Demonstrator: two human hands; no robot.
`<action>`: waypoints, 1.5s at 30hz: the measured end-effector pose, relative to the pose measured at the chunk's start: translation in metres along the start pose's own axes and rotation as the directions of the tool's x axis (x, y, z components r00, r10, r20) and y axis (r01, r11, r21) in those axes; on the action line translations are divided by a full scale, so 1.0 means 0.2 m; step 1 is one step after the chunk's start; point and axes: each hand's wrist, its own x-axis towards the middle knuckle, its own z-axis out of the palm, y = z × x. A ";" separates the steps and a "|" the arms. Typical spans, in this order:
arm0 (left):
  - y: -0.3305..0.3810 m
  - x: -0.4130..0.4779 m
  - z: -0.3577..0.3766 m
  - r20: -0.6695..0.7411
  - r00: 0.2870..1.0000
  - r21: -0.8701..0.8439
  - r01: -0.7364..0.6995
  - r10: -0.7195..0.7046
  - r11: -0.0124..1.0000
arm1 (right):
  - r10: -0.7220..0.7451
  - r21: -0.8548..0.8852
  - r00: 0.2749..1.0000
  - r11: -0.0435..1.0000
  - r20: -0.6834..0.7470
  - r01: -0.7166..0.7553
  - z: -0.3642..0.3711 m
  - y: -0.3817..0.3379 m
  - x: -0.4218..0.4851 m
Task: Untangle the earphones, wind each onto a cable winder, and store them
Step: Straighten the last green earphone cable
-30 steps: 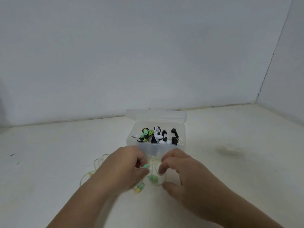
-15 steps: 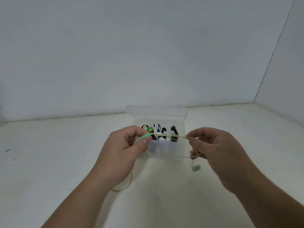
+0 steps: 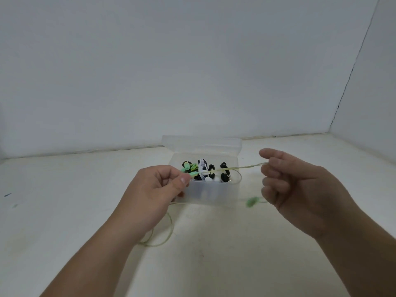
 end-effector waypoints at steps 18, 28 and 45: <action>0.02 0.02 -0.04 -0.368 0.923 -0.337 -0.017 -0.116 0.941 | 0.314 -0.925 0.942 0.379 0.115 -0.013 -0.06 -0.04 -0.04; -0.04 0.05 -0.14 -0.682 0.667 -0.535 -0.176 -0.300 0.826 | 0.196 -0.986 0.972 0.080 -0.127 -0.145 -0.17 0.00 0.02; 0.05 -0.05 0.04 0.076 0.983 -0.447 -0.117 0.168 0.887 | -0.012 -0.769 0.931 0.561 0.365 0.308 0.04 0.10 -0.04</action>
